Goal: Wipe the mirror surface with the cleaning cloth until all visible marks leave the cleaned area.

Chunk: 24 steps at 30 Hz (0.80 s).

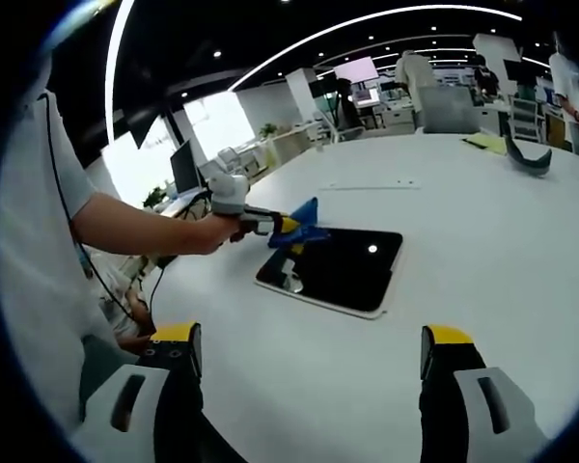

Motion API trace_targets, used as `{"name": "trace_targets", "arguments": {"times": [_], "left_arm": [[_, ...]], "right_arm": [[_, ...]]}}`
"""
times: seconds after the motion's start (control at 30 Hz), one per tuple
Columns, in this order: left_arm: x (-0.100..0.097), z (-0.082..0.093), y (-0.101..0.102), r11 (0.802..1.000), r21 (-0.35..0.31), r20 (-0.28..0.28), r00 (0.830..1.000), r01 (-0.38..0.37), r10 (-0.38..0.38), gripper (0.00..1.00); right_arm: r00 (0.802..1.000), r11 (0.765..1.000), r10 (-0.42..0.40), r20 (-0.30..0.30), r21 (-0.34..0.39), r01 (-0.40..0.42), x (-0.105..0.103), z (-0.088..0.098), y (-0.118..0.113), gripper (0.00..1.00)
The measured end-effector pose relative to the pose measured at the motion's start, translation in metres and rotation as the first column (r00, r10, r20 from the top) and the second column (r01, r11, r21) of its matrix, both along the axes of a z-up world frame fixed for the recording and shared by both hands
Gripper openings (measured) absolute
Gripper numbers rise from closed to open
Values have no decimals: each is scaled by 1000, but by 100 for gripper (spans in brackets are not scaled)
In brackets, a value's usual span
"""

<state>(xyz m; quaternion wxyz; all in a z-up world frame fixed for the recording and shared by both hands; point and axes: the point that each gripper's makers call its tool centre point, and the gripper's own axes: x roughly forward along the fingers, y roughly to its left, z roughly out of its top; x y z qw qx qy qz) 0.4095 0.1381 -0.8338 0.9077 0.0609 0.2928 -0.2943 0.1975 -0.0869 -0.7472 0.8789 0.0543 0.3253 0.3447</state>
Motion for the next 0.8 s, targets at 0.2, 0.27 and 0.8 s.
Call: {"name": "trace_targets", "arguments": {"times": [0.2,0.27,0.8], "left_arm": [[0,0,-1,1000,1,-2,1000,-2,2,5],[0,0,-1,1000,0,-4,1000,-2,2,5],[0,2,-15,1000,-6,-5,1000,7,-7,5]], "right_arm": [[1000,1000,1,0,6,-1,0,0,1,94],[1000,1000,0,2,6,0,0,0,1,94],[1000,1000,-7,0,11,7,0,-1,-2,94]]}}
